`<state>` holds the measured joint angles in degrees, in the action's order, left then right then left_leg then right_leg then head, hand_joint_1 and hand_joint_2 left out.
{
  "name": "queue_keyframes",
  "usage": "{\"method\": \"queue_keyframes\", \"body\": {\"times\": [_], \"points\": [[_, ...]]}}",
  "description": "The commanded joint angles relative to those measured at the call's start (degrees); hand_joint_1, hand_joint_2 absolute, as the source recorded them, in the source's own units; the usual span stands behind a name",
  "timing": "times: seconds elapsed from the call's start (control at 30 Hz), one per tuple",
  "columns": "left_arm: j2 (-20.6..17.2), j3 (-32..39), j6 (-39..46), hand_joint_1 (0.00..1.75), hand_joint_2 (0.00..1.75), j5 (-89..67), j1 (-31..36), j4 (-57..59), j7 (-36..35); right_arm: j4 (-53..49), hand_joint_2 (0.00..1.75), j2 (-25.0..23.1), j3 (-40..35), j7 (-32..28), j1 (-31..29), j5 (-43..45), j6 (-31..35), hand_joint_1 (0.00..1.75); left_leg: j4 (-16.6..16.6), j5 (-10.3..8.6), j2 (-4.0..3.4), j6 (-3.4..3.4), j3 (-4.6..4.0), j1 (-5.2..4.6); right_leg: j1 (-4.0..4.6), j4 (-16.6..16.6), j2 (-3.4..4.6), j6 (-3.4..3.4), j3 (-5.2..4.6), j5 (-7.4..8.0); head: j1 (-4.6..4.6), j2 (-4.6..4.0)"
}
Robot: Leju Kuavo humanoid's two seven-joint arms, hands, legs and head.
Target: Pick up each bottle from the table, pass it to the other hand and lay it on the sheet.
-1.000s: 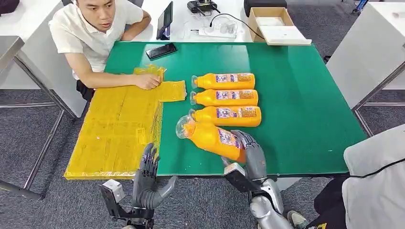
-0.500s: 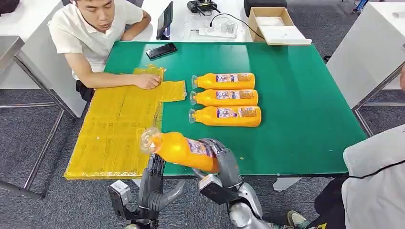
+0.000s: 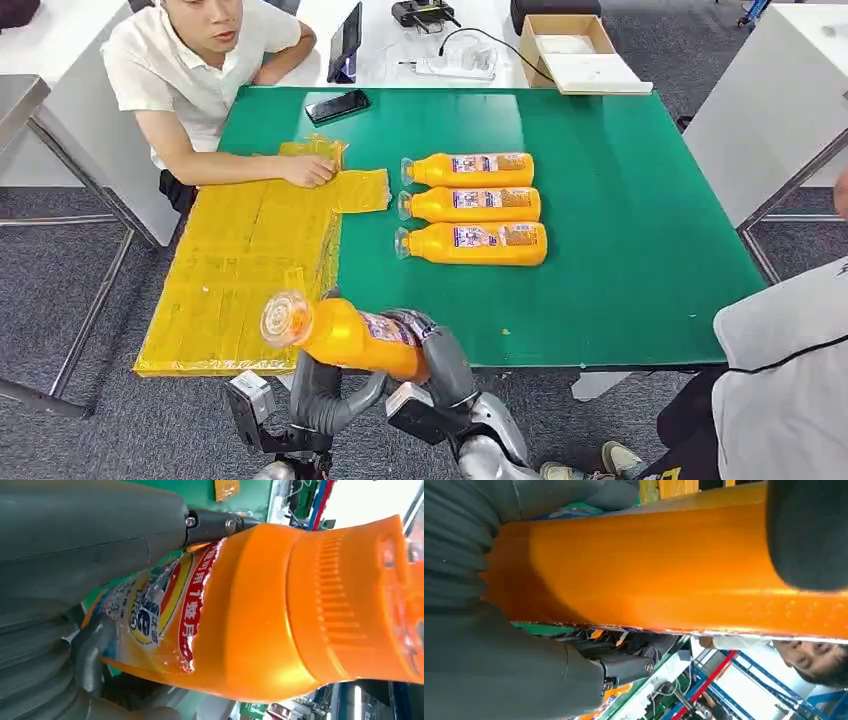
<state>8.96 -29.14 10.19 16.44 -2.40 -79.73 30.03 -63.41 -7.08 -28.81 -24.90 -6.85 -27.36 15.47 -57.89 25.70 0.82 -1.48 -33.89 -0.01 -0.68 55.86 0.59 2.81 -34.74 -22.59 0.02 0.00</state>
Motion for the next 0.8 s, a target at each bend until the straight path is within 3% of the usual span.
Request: {"method": "queue_keyframes", "body": {"times": [0.03, 0.07, 0.33, 0.4, 0.5, 0.53, 0.6, 0.8], "points": [[-0.23, -0.34, -3.40, 0.05, 1.75, 3.27, 2.42, 2.63, -1.02, 9.23, 1.75, -1.43, -6.20, -0.11, -4.44, 1.01, -0.01, 1.75, 0.08, 0.07, -0.11, 0.12, 0.32, 0.03, 0.05, -0.05, -0.01, -0.13, 0.28, -0.07, 0.00, 0.00], [-0.17, -0.15, -4.21, 1.75, 1.75, 4.14, 2.45, 2.60, -1.44, 9.60, 1.75, -1.52, -6.43, -0.30, -4.74, 1.13, 0.11, 1.75, 0.08, 0.05, -0.13, 0.10, 0.26, 0.02, 0.04, -0.05, 0.02, -0.11, 0.21, -0.05, 0.00, -0.02], [-0.24, 1.38, -8.86, 1.75, 1.75, 8.80, 1.52, 2.94, -3.29, 7.71, 1.75, -1.42, -8.67, -1.11, -3.08, 0.84, 0.72, 1.75, 0.05, 0.05, -0.06, 0.07, 0.17, 0.03, 0.03, -0.03, -0.01, -0.07, 0.15, -0.05, 0.00, 0.00], [-0.02, 1.97, -10.30, 1.75, 1.75, 11.46, 1.23, 3.23, -5.17, 6.87, 1.75, -1.34, -8.84, -1.33, -2.40, 0.09, 1.95, 1.48, 0.08, 0.06, -0.05, 0.08, 0.23, 0.03, 0.04, -0.04, -0.04, -0.10, 0.20, -0.08, 0.00, -0.02], [-0.02, 1.97, -10.30, 1.75, 1.75, 11.46, 1.23, 3.23, -5.17, 6.87, 1.75, -1.34, -8.84, -1.33, -2.40, 0.09, 1.95, 1.48, 0.08, 0.10, -0.08, 0.10, 0.30, 0.02, 0.04, -0.03, -0.03, -0.12, 0.26, -0.11, 0.02, -0.02], [-0.02, 1.97, -10.30, 1.75, 1.75, 11.46, 1.23, 3.23, -5.17, 6.87, 1.75, -1.34, -8.84, -1.33, -2.40, 0.09, 1.95, 1.34, 0.08, 0.07, -0.05, 0.09, 0.25, 0.02, 0.03, -0.03, -0.05, -0.10, 0.21, -0.09, 0.00, -0.02], [0.10, 2.47, -10.51, 1.75, 1.75, 12.97, 1.15, 3.54, -6.20, 6.40, 1.75, -1.44, -8.93, -1.40, -1.96, -0.96, 3.59, 0.02, 0.07, 0.08, -0.06, 0.11, 0.26, 0.01, 0.03, -0.01, -0.06, -0.12, 0.20, -0.11, 0.02, -0.02], [0.01, 2.79, -10.21, 1.75, 1.75, 13.24, 1.04, 3.47, -6.29, 5.93, 1.75, -1.67, -8.62, -1.73, -1.33, -1.31, 5.14, 0.00, 0.05, 0.02, -0.03, 0.06, 0.05, 0.01, 0.02, -0.02, -0.03, -0.06, 0.02, -0.04, 0.02, 0.00]]}}
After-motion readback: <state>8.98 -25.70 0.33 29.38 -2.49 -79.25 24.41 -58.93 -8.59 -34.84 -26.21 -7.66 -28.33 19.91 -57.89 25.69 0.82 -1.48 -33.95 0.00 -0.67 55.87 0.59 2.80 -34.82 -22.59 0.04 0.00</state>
